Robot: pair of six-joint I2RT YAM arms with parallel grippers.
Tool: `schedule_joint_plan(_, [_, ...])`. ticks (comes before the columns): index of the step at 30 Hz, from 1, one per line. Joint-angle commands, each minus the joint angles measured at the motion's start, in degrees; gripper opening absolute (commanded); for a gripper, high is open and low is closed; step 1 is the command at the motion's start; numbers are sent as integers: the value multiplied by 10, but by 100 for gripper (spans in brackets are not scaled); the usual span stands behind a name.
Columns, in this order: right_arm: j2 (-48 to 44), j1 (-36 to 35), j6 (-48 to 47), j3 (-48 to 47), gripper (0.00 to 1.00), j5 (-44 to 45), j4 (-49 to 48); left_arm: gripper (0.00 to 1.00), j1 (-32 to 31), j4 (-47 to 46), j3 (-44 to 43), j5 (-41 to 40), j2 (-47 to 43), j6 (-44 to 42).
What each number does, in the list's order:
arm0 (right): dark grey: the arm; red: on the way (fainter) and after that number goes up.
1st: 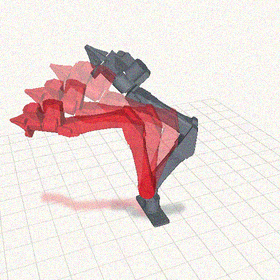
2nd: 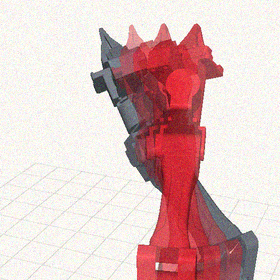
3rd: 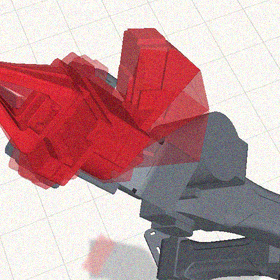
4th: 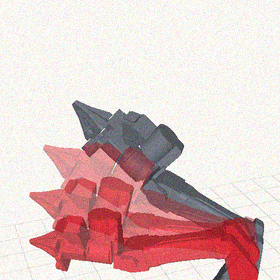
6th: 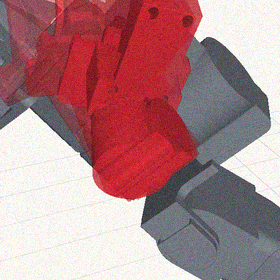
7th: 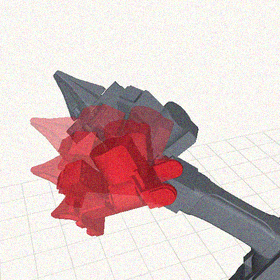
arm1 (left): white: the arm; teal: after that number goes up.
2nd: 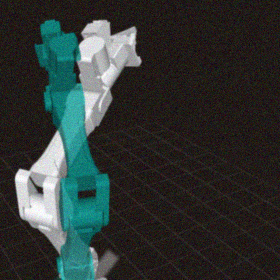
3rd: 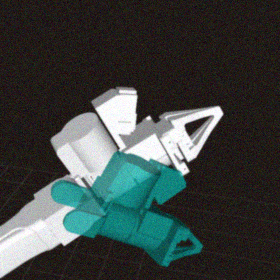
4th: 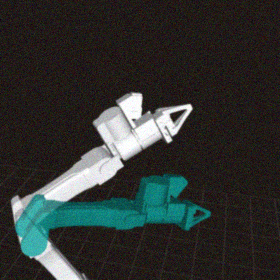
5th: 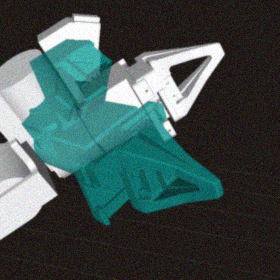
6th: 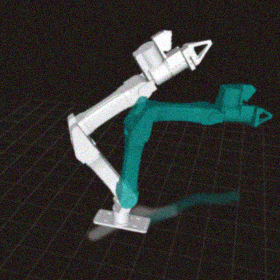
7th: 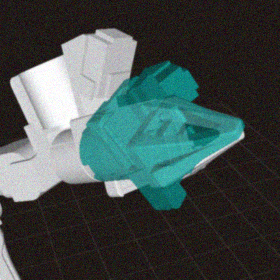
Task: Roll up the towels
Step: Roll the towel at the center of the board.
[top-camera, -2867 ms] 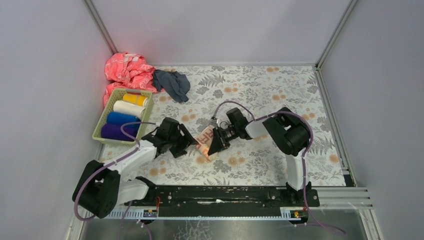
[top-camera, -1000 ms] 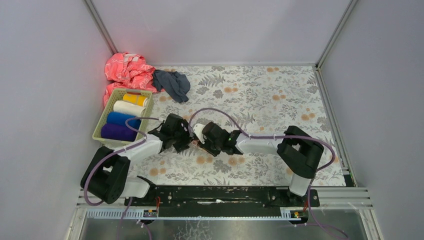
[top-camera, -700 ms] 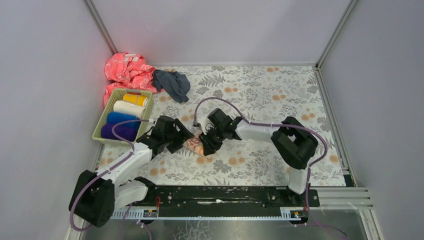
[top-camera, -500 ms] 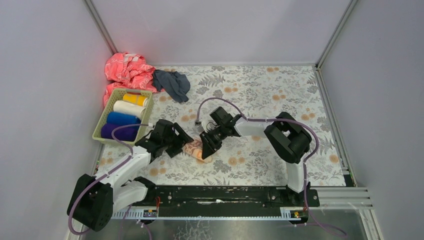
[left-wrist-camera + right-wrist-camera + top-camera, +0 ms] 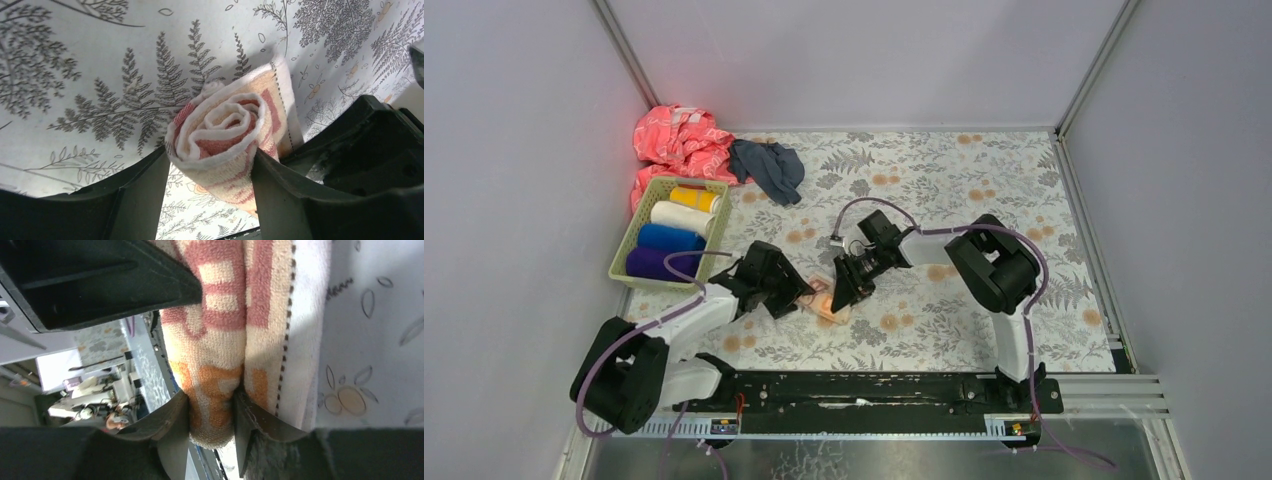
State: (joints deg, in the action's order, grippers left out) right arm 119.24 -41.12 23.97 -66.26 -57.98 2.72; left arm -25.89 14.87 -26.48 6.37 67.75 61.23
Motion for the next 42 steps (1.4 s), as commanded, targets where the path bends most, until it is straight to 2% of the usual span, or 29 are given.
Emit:
schedule_joint_plan(1, [-76,-4,-18,43,44,144,37,58,-7,-4,-17,-17,46,-32])
schedule_joint_plan(6, [-188,-36,-92,58,59,323,86,54,-9,-1,-25,-24,83,-49])
schedule_joint_plan(8, [-226,-63,-126,61,62,431,101,54,-9,-1,-24,-24,90,-52])
schedule_joint_plan(12, [-288,-121,-179,79,66,545,81,54,-9,4,-25,-27,96,-57])
schedule_joint_plan(15, [-308,-170,-221,88,67,615,56,54,-9,8,-29,-28,99,-61])
schedule_joint_plan(20, [-274,-250,-276,58,68,698,64,55,-9,11,-37,-28,106,-65])
schedule_joint_plan(29, [-171,-282,-317,54,65,761,53,57,-9,11,-53,-23,124,-76])
schedule_joint_plan(33, [-134,-278,-316,55,60,752,55,59,-9,11,-68,-19,134,-90])
schedule_joint_plan(37, [-132,-254,-288,49,47,662,77,64,-8,19,-83,-31,117,-94])
schedule_joint_plan(42, [-134,-205,-257,32,39,521,110,72,15,31,-72,-51,40,-67])
